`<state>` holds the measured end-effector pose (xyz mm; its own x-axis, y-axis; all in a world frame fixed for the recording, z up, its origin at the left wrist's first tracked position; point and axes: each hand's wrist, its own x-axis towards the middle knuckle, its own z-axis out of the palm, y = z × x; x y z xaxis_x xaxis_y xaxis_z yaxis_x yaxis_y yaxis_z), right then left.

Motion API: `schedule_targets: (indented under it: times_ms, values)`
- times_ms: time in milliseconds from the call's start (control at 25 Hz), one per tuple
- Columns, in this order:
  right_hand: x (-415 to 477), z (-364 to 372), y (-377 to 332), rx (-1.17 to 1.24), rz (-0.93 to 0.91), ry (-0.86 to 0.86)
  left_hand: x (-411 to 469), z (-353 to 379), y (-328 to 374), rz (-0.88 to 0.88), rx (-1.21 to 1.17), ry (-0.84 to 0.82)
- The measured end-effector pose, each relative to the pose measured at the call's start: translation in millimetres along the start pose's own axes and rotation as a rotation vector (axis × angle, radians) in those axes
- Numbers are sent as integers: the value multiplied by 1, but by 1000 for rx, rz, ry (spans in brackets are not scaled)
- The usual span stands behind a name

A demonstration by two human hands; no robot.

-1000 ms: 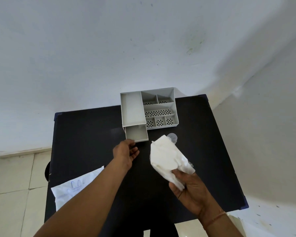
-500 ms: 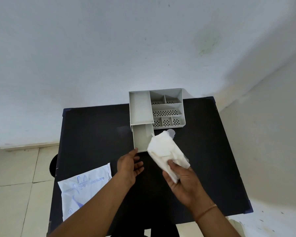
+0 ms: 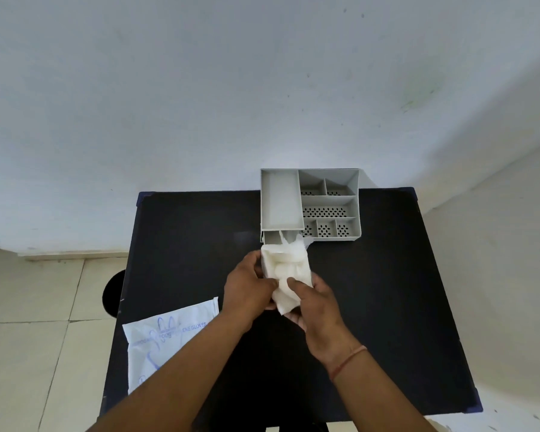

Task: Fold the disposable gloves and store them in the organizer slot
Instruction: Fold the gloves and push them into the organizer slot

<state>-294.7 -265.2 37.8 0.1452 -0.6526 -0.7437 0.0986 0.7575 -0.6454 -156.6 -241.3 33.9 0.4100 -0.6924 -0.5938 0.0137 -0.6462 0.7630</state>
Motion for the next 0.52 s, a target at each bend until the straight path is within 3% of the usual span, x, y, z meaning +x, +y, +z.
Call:
schedule_targets:
  times_ms: [240, 400, 520]
  values:
    - [13, -12, -2, -798, -343, 122, 28, -5, -3, 211, 442, -20]
    - [39, -12, -7, -1198, -470, 166, 46, 1, 1, 370, 773, 37]
    - [60, -3, -13, -1361, -534, 200, 69, 2, 9, 420, 931, 13]
